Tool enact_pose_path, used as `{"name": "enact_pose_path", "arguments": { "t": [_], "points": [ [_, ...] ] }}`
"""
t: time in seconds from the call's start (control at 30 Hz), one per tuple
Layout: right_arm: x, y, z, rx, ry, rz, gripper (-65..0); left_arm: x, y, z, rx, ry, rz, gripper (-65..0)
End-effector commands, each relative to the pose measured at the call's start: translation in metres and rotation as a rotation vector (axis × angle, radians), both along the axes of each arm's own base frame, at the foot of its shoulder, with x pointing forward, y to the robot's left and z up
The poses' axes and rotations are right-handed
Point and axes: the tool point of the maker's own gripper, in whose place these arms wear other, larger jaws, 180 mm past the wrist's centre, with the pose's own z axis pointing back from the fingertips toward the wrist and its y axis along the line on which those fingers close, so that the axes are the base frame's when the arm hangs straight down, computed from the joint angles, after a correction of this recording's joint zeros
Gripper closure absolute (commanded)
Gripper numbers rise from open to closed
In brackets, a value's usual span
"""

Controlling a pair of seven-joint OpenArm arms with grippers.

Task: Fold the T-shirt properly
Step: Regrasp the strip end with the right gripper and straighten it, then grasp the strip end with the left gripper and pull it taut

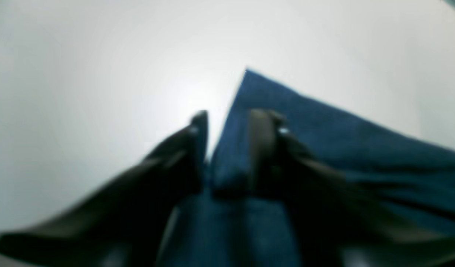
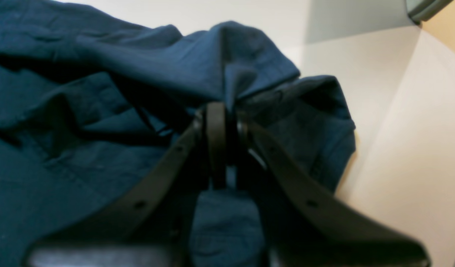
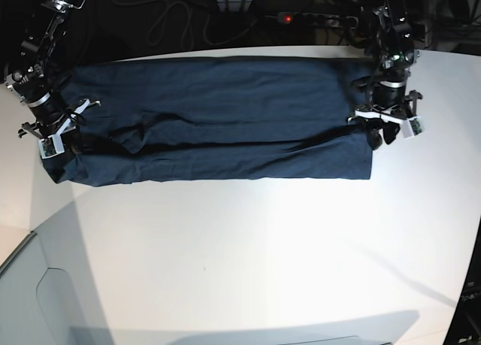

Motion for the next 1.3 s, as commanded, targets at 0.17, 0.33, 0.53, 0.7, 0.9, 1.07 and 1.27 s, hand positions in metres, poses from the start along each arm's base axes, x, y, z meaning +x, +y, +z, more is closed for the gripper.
{"name": "enact_pose_path", "arguments": {
  "t": [0.17, 0.33, 0.53, 0.7, 0.9, 1.07, 1.27],
  "points": [
    [0.007, 0.001, 0.014, 0.001, -0.051, 0.029, 0.0, 0.004, -0.002, 0.010, -0.001, -0.048, 0.005, -40.4],
    [0.008, 0.001, 0.014, 0.002, -0.051, 0.028, 0.0, 0.005, -0.017, -0.015, -0.036, 0.007, -0.026, -37.6],
    [0.008, 0.001, 0.014, 0.000, -0.051, 0.029, 0.0, 0.004, -0.028, -0.026, -0.055, 0.030, -0.045, -37.5],
    [0.009, 0.001, 0.015, 0.000, -0.055, 0.029, 0.0, 0.006, -0.029, -0.024, -0.056, 0.022, -0.045, -33.8],
    [0.010, 0.001, 0.015, 0.000, -0.056, 0.029, 0.0, 0.006, -0.026, -0.022, -0.052, 0.017, -0.038, -10.6],
    [0.011, 0.001, 0.018, -0.004, -0.062, 0.031, 0.0, 0.010, -0.026, -0.013, -0.044, -0.005, -0.045, 0.0],
    [0.010, 0.001, 0.020, -0.008, -0.066, 0.031, 0.0, 0.014, -0.029, 0.012, -0.023, -0.059, -0.063, 0.0]
  ]
}}
